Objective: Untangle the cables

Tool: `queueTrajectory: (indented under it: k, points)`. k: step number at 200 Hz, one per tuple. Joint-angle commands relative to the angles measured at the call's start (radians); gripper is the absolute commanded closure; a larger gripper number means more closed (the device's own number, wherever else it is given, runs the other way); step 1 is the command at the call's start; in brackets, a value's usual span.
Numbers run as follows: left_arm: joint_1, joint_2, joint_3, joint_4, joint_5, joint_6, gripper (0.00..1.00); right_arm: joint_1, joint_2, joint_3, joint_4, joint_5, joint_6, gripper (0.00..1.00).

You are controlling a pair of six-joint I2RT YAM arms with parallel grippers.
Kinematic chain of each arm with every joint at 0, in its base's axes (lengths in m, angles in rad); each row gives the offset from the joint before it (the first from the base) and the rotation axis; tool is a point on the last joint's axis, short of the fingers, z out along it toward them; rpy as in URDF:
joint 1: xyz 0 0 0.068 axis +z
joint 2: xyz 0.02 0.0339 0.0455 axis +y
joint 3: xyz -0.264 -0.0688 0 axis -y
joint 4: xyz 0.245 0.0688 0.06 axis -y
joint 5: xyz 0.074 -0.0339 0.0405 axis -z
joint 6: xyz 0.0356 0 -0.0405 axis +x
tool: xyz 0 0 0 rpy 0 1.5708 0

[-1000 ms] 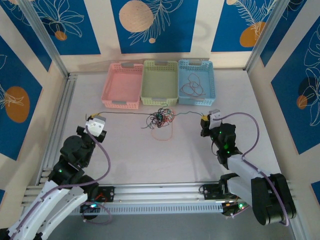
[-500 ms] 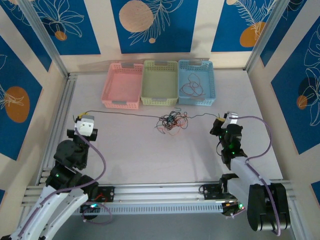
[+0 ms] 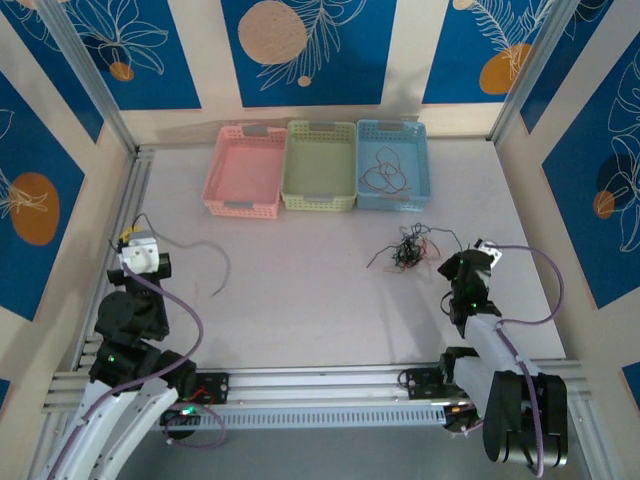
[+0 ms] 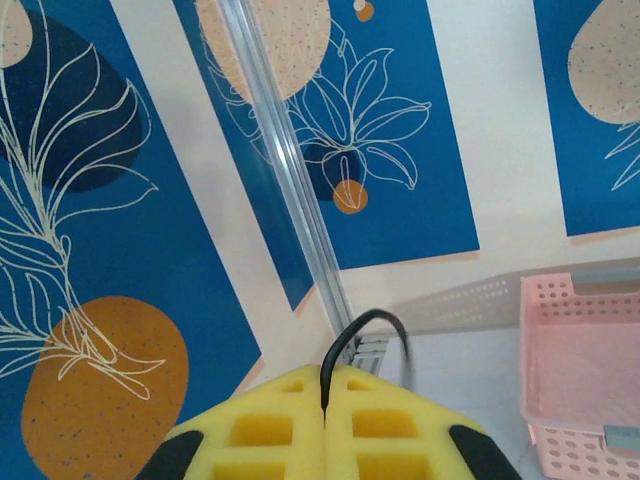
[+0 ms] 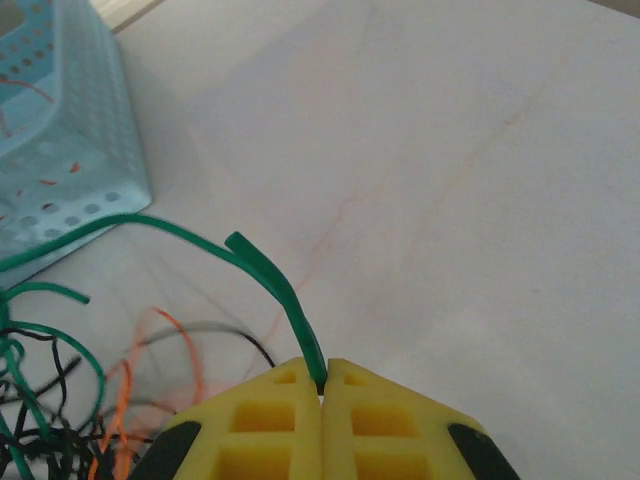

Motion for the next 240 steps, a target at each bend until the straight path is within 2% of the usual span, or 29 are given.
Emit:
queueTrajectory:
  k: [1, 26, 53, 116, 135, 170, 211, 240]
  points:
    - [0.014, 0.002, 0.010, 0.020, -0.004, -0.020, 1.00, -0.003, -0.015, 0.023, -0.001, 0.022, 0.027, 1.00]
    - [0.014, 0.033, 0.021, -0.027, 0.125, -0.063, 1.00, 0.004, -0.016, 0.018, 0.024, 0.005, 0.006, 1.00]
    - [0.014, 0.109, 0.058, -0.092, 0.350, -0.134, 1.00, 0.020, -0.017, 0.017, 0.037, 0.000, -0.016, 1.00]
    - [0.014, 0.250, 0.193, -0.219, 0.689, -0.374, 1.00, 0.032, -0.021, 0.012, 0.047, -0.002, -0.033, 1.00]
    - [0.014, 0.293, 0.202, -0.238, 0.754, -0.396, 1.00, 0.036, -0.023, 0.010, 0.052, -0.002, -0.038, 1.00]
    - [0.014, 0.402, 0.259, -0.322, 0.785, -0.423, 1.00, 0.041, -0.021, 0.010, 0.056, -0.002, -0.045, 1.00]
    - [0.014, 0.482, 0.305, -0.379, 0.941, -0.454, 1.00, 0.045, -0.022, 0.010, 0.060, -0.002, -0.048, 1.00]
    - [0.014, 0.492, 0.317, -0.397, 0.931, -0.467, 1.00, 0.046, -0.022, 0.009, 0.064, -0.003, -0.051, 1.00]
